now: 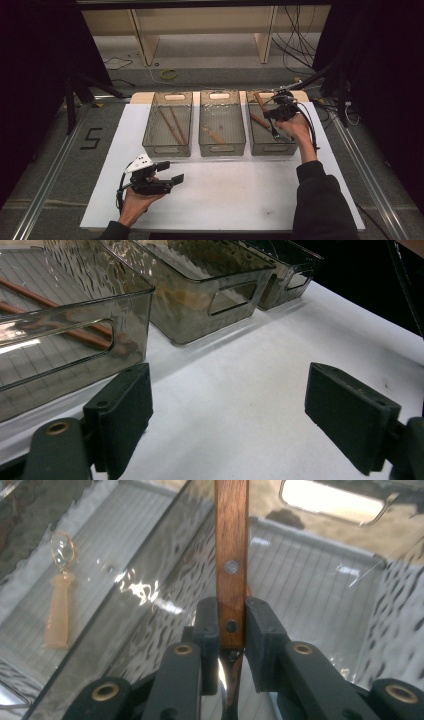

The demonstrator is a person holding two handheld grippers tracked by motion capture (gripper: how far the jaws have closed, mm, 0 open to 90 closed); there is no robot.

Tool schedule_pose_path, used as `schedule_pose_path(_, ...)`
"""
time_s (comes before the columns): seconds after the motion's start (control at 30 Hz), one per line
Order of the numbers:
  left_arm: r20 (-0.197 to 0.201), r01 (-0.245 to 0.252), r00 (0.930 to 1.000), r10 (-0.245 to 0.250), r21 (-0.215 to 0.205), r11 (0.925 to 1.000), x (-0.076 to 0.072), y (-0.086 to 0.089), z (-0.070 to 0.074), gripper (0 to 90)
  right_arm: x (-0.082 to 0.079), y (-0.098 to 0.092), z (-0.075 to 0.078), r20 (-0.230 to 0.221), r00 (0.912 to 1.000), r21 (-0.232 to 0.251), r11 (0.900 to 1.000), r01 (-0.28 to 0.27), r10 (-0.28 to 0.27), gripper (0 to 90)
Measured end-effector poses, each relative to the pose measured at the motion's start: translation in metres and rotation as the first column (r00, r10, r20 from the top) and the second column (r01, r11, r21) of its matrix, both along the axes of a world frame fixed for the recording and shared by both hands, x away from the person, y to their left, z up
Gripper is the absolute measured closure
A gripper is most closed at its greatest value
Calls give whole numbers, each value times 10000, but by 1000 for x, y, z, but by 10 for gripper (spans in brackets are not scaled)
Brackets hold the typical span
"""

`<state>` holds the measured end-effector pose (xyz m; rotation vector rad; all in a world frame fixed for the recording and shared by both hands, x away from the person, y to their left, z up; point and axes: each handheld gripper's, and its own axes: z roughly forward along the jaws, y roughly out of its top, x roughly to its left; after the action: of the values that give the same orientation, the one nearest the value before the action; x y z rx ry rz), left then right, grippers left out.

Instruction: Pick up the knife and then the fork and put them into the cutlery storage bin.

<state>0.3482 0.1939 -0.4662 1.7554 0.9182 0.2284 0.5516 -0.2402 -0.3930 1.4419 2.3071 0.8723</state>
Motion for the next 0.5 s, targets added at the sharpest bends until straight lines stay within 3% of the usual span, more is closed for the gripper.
schedule_pose_path(0.13, -2, -1, 10000, 1, 11, 10000, 0, 0, 0, 185, 0, 0, -6, -293, 9996, -53, 10000, -61, 59, 763)
schedule_pose_path(0.23, 5, -6, 10000, 6, 6, 10000, 0, 0, 0, 185, 1, -1, -9, -498, 9987, 132, 9999, -56, 62, 664)
schedule_pose_path(0.5, 9, -3, 10000, 3, 14, 10000, 0, 0, 0, 184, -6, 2, 0, -310, 9992, 157, 9996, -241, 246, 550)
